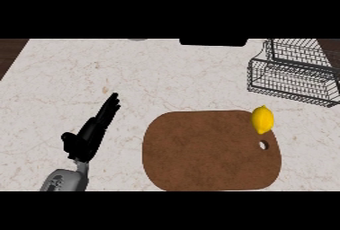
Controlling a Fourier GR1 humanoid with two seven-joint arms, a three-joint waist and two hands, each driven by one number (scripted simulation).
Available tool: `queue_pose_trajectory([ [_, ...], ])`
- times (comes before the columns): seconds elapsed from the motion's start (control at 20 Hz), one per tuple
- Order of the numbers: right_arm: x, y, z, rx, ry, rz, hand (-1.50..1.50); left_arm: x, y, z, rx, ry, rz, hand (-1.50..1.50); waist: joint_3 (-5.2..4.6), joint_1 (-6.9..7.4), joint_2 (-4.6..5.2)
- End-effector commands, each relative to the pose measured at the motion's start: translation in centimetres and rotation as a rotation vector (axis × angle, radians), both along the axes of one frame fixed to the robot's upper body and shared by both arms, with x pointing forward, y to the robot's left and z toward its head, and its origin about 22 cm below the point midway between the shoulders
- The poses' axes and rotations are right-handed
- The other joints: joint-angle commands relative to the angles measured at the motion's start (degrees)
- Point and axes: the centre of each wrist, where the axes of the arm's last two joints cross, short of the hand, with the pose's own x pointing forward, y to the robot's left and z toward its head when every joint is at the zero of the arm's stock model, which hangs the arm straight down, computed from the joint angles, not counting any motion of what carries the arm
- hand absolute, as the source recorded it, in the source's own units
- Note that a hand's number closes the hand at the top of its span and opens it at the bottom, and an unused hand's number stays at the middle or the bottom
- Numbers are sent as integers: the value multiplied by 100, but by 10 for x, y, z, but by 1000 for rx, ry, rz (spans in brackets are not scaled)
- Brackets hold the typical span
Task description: Pick the eggplant from the cutting board and place it in the tiered basket
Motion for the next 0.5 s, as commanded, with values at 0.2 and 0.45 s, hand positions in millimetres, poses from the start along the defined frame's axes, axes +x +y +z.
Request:
queue_pose_trajectory([
  [0.2, 58, 65, -13, -39, 73, 81, 150, 3, -6, -2, -5, -2, 2, 0, 2, -14, 5],
  [0.45, 81, 86, -30, -5, 86, 84, 150, 14, -7, 0, -10, 1, -11, 0, 4, 8, 28],
])
